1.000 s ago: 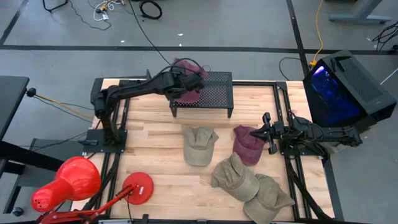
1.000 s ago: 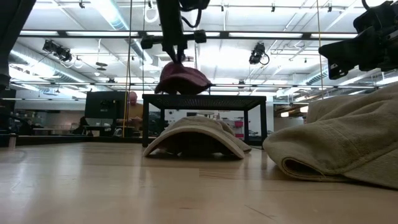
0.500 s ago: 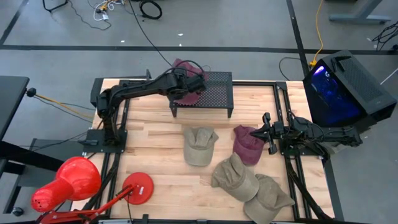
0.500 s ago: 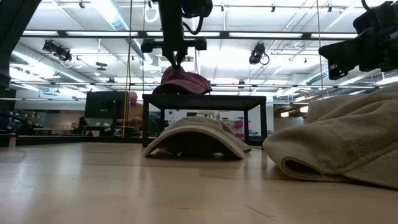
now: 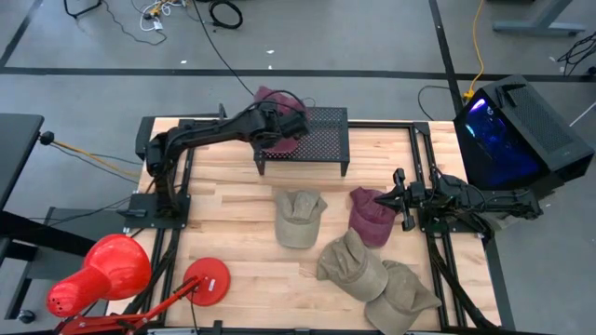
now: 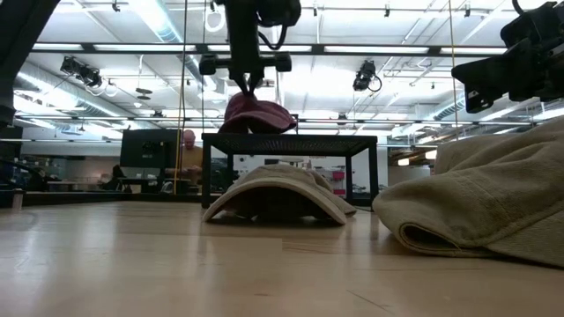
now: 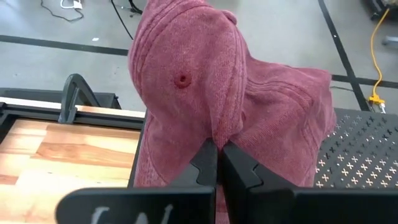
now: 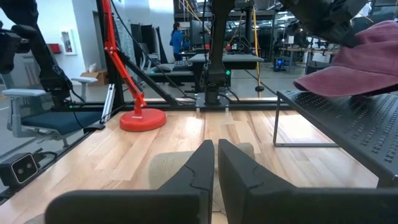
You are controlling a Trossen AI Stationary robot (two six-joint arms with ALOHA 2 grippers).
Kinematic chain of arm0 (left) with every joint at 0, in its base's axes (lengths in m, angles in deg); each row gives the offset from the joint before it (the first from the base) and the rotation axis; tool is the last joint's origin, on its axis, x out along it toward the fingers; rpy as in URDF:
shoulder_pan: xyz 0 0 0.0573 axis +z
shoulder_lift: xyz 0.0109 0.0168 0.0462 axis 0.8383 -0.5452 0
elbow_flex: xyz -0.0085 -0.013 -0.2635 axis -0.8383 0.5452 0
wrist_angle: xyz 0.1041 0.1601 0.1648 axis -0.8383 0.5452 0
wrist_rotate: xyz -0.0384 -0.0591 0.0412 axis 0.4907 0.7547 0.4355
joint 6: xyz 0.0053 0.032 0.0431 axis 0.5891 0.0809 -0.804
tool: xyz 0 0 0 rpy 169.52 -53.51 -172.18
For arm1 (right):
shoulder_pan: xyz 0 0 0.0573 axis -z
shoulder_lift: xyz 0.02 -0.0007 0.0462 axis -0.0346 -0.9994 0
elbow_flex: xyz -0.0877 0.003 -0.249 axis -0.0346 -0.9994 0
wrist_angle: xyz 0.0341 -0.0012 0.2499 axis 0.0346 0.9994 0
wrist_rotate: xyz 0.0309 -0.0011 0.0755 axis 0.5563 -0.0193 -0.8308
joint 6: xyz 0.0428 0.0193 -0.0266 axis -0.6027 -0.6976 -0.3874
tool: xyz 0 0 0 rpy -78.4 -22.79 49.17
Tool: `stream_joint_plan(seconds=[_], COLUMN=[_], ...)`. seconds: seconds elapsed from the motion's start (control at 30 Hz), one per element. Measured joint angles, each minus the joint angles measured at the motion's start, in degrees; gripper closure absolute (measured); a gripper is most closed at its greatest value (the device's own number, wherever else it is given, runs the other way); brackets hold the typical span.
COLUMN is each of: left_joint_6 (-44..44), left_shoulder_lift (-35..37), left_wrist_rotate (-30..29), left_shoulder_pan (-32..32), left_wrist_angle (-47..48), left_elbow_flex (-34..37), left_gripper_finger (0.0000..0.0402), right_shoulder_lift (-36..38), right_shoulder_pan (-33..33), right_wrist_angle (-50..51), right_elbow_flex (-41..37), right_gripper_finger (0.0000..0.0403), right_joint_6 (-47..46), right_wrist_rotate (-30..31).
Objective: Pick & Place hat
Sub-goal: Put the left red cap on the shelf
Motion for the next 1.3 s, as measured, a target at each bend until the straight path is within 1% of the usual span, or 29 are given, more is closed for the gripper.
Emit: stream_joint_plan(seconds=[0.3,0.83,1.0,1.3], left_joint_6=[0.12,0.42,-1.59,-2.3], left_shoulder_lift=[-2.11,-2.11,-2.11,-2.11], left_wrist_rotate=[1.72,1.63,2.2,2.03], left_shoulder_pan=[-0.15,-0.15,-0.31,-0.44], left_wrist_angle=[-0.24,-1.77,-1.8,-1.76], left_elbow_flex=[0.04,0.04,0.04,0.04], left_gripper_finger=[0.0394,0.0385,0.0384,0.0378], right_shoulder_lift=[0.0,0.0,0.0,0.0], right_shoulder_pan=[0.0,-0.02,0.0,0.0], right_wrist_angle=[0.03,0.09,0.09,0.07], right_elbow_flex=[0.0,-0.02,0.0,0.0], right_gripper_finger=[0.0376,0.0376,0.0376,0.0376], right_joint_6=[0.01,0.01,0.01,0.01], right_wrist_rotate=[-0.01,0.0,0.0,0.0])
